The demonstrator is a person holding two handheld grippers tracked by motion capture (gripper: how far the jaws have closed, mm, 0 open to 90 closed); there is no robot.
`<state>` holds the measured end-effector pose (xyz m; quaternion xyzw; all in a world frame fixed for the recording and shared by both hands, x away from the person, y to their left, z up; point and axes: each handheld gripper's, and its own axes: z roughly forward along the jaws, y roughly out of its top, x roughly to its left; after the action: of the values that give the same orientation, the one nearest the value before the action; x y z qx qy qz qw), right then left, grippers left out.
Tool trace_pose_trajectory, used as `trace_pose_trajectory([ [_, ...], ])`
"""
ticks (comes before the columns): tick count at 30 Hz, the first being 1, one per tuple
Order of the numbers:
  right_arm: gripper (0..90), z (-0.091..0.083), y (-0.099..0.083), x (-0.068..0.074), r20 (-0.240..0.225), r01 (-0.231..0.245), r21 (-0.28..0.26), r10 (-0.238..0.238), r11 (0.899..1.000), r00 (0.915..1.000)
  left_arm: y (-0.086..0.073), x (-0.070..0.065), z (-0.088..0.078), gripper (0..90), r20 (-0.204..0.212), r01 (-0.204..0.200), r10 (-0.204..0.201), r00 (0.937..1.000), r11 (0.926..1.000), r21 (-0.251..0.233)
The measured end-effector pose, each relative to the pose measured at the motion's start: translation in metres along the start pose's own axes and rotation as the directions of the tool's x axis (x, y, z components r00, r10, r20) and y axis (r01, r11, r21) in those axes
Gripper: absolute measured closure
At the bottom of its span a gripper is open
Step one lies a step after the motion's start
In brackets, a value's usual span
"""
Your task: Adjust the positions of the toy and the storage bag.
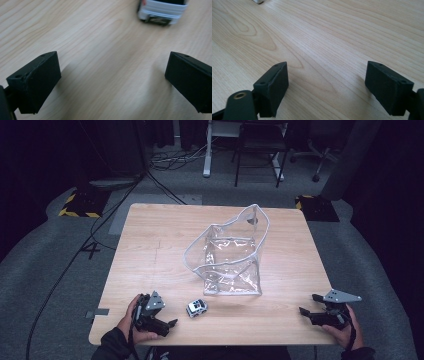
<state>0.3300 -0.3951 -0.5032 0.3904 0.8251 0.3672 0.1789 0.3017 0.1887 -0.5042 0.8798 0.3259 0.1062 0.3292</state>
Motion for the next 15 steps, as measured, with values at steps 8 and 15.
trace_pose_trajectory([
  [8,19.0,0.0,0.0,0.0,0.001,0.001,0.0,-0.001,1.0,1.0,0.019,-0.022,0.016,0.5,0.06,-0.074,0.074,0.9954,0.9972,0.002],
  [15,19.0,0.0,0.0,0.0,0.002,0.001,0.0,-0.001,1.0,1.0,0.032,-0.032,0.028,0.6,0.081,-0.092,0.091,0.9926,0.9958,0.003],
])
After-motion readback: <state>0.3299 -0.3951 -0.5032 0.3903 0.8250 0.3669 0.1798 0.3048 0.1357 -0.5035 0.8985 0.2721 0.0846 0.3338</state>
